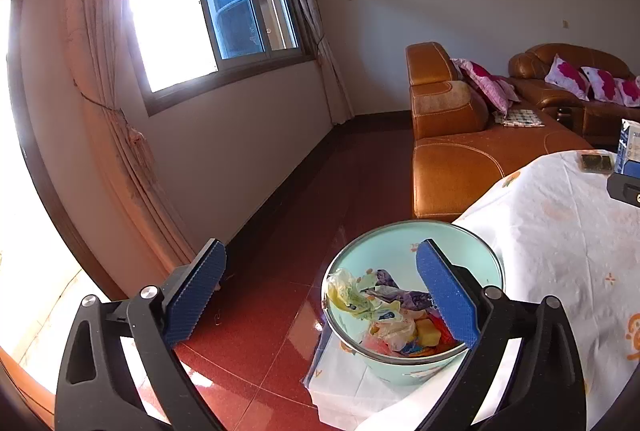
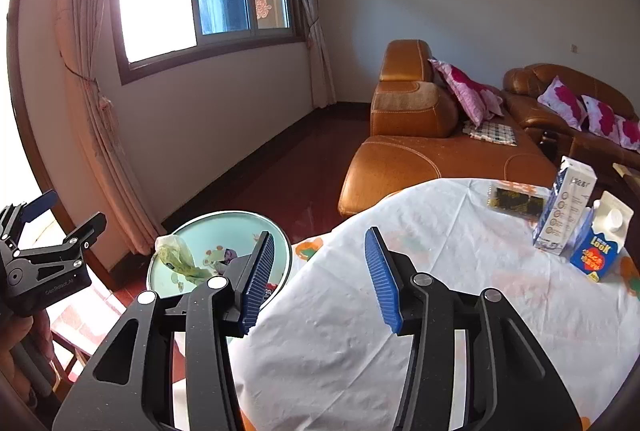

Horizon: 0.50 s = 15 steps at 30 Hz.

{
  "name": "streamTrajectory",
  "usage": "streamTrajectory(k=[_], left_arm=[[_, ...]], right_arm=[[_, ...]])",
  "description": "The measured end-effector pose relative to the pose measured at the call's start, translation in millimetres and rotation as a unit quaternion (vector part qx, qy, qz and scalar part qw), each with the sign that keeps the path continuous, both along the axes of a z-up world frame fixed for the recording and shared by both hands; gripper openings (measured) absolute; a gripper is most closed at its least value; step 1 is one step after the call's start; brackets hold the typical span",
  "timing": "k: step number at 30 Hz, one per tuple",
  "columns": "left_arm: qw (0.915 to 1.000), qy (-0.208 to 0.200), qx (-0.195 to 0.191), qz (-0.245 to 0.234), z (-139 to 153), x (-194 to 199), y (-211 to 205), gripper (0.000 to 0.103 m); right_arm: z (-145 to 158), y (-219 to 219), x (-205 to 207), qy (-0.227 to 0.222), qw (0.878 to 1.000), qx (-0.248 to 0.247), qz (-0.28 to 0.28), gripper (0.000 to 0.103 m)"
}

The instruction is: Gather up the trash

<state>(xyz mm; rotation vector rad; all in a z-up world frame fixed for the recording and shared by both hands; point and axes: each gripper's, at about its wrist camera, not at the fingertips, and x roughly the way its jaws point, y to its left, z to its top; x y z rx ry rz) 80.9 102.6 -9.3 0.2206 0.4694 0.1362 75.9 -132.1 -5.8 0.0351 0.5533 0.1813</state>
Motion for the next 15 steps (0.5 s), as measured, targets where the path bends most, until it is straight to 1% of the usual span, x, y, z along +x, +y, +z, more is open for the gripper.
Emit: streamTrajectory(k=[8, 15], left_arm=[[0.9998, -0.020, -0.005, -0.005, 13.6, -9.4, -2.9, 0.097], [0.9996, -0.026, -0.010, -0.004, 16.7, -13.0, 0.2, 0.097]], right_arm=[[8.4, -4.9, -16.8, -0.010, 1.000, -0.001, -0.010, 0.050], [10.6, -4.2, -24.6, -0.014, 1.000, -0.005, -0.013, 0.051]])
